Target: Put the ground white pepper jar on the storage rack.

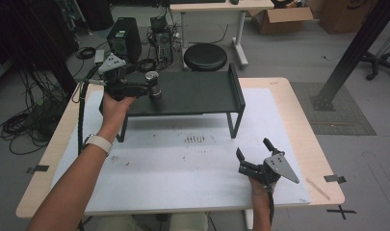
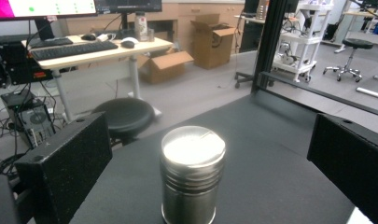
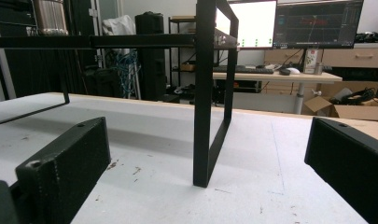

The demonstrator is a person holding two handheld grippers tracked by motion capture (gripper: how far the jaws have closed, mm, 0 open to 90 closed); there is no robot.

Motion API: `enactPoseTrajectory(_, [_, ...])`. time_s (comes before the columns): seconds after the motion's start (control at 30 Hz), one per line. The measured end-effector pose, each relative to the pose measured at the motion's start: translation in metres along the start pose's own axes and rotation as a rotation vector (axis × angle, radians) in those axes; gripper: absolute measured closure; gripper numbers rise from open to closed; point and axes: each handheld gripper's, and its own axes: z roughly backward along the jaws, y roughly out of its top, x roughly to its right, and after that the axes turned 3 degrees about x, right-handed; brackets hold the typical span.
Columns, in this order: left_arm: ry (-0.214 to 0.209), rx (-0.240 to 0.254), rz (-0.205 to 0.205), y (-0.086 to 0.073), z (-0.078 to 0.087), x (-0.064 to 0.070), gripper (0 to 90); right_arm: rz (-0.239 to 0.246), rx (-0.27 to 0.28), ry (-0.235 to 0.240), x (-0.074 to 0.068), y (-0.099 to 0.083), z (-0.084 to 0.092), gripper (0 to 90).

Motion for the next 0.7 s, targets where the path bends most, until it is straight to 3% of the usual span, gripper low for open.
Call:
enactPoseTrajectory(0.13, [0.033, 0.043, 0.008, -0.001, 0.01, 0.001, 0.3, 0.0, -0.001, 0.0, 0.0, 0.0, 0.0, 0.0])
enactPoseTrajectory(0.7, [0.026, 0.086, 0.016, -0.009, 0.051, 0.008, 0.3, -0.002, -0.002, 0.001, 0.0, 0.0, 0.0, 0.0])
